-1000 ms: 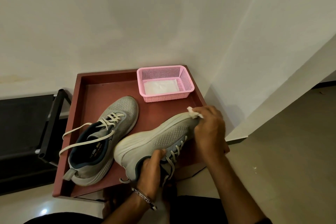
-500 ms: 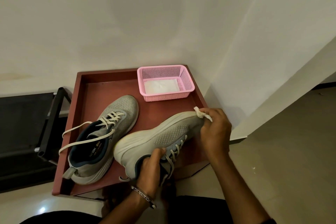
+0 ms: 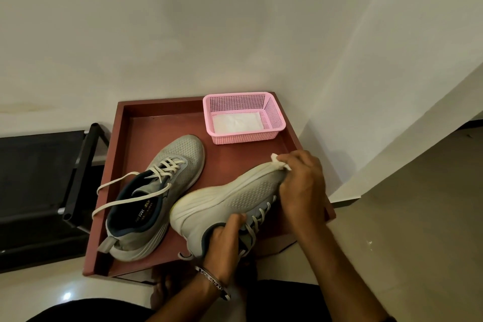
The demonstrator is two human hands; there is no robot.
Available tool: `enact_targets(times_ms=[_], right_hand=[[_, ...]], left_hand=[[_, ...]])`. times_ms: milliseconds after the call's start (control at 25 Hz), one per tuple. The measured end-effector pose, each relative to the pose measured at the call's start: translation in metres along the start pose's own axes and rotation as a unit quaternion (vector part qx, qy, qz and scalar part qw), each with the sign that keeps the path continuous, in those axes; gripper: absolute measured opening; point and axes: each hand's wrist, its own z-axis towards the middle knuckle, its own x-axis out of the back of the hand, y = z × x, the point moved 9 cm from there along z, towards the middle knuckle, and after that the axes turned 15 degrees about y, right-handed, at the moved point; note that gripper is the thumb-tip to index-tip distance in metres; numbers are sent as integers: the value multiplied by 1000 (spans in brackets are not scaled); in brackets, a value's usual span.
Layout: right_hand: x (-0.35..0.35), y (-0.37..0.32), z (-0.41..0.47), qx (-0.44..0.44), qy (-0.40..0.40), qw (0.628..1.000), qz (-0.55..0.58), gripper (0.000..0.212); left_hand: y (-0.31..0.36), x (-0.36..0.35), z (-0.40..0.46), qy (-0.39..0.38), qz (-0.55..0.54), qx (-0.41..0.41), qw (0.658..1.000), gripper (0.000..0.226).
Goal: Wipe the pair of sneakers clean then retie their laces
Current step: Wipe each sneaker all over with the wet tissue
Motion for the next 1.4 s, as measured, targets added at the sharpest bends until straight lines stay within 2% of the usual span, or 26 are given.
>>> enact_targets(times_ms=[80, 200, 240, 360, 480, 600, 760, 800, 880, 920, 1040, 1160, 1240, 1280, 1400], right_hand=[[-8, -27, -14, 63, -31, 997, 18, 32], [-22, -60, -41, 164, -122, 978, 50, 39], [-25, -62, -44, 177, -142, 972, 56, 41], [-17, -35, -22, 106, -106, 988, 43, 38], [3, 4, 3, 8, -26, 999, 18, 32], [0, -8, -7, 22, -36, 999, 32, 34], [-15, -49, -37, 111, -145, 976, 119, 44], [-14, -45, -34, 111, -152, 974, 123, 44], [-7, -18, -15, 69, -109, 986, 101, 44], [-1, 1, -3, 33, -72, 993, 85, 42], [7, 15, 4, -16, -20, 997, 79, 39], [-3, -42, -28, 66, -83, 979, 172, 39], [-5, -59, -38, 122, -109, 966, 199, 35], [-6, -52, -32, 120, -105, 969, 189, 35], [-3, 1, -2, 11, -51, 993, 102, 35]], left_hand=[[0, -1, 2, -10, 7, -17, 1000, 53], [7, 0, 3, -20, 41, -77, 996, 23], [7, 0, 3, -22, 54, -80, 995, 24], [7, -5, -6, -35, 41, -37, 998, 37], [18, -11, -11, -42, 71, -102, 991, 44], [26, -18, -18, -67, 91, -159, 981, 36], [27, -16, -15, -71, 128, -212, 966, 33], [22, -18, -14, -86, 165, -230, 955, 42], [16, -18, -18, -115, 231, -264, 930, 67], [15, -13, -15, -102, 214, -262, 935, 72], [18, -17, -9, -100, 234, -279, 926, 57], [22, -15, -6, -77, 174, -279, 941, 42], [24, -13, -6, -71, 167, -292, 939, 37], [25, -12, -6, -70, 174, -305, 934, 38], [34, -8, -9, -47, 211, -352, 911, 31]])
